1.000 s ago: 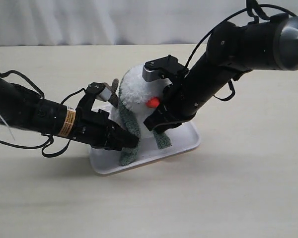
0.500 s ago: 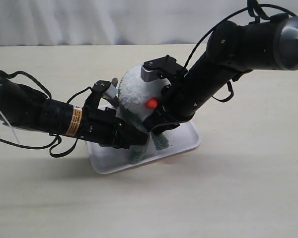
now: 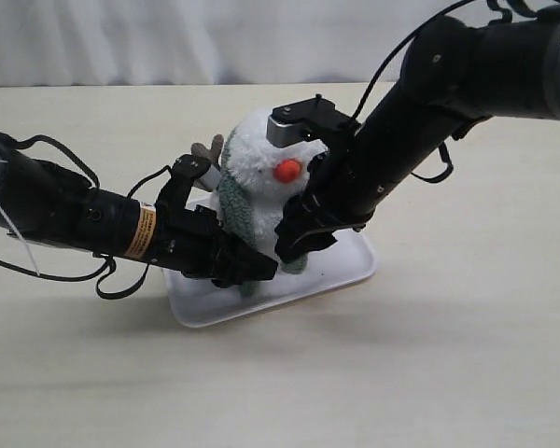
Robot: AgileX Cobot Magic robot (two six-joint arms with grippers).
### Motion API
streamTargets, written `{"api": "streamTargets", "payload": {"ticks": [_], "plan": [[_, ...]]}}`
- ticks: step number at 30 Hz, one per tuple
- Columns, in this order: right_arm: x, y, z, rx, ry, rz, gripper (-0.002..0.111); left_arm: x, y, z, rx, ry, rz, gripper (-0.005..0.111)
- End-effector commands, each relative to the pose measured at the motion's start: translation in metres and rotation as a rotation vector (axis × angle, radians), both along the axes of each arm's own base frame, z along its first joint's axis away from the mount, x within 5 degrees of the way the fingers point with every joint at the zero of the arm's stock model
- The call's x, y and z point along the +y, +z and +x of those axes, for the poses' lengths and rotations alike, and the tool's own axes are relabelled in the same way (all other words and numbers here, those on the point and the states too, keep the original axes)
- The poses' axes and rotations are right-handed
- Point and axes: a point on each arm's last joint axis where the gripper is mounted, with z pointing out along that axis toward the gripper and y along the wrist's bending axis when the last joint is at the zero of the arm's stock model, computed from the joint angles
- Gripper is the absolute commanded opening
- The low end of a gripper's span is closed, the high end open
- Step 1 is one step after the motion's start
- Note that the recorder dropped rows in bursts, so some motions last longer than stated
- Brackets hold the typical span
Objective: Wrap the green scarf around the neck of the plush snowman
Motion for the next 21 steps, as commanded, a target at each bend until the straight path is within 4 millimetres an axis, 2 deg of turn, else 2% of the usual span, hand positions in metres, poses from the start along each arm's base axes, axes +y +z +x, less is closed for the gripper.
{"api": "streamTargets", "payload": {"ticks": [1,6,9,13,14,17,19,21], "plan": [[-0.003,0.016,-0.011,0.014,0.051,-0.001,0.057,-0.002,0.000,0.000,0.002,-0.005,-0.011,0.045],[-0.007,0.021,-0.025,0.131,0.117,-0.023,0.059,-0.002,0.000,0.000,0.002,-0.005,-0.011,0.045],[-0.007,0.034,-0.022,0.084,0.128,-0.021,0.051,-0.002,0.000,0.000,-0.001,-0.007,-0.009,0.045],[-0.004,0.078,-0.008,-0.140,0.104,0.020,0.029,-0.001,0.000,-0.001,-0.020,-0.035,0.002,0.045],[-0.003,0.093,-0.001,-0.240,0.055,0.059,0.020,-0.001,0.000,-0.001,-0.041,-0.054,0.007,0.045],[0.000,0.117,0.016,-0.450,-0.062,0.140,0.004,-0.001,-0.001,-0.003,-0.091,-0.118,0.031,0.045],[0.001,0.121,0.026,-0.516,-0.130,0.174,0.004,-0.001,-0.002,-0.004,-0.110,-0.149,0.040,0.045],[0.004,0.114,0.036,-0.539,-0.180,0.190,0.004,0.000,-0.002,-0.006,-0.119,-0.177,0.051,0.045]]}}
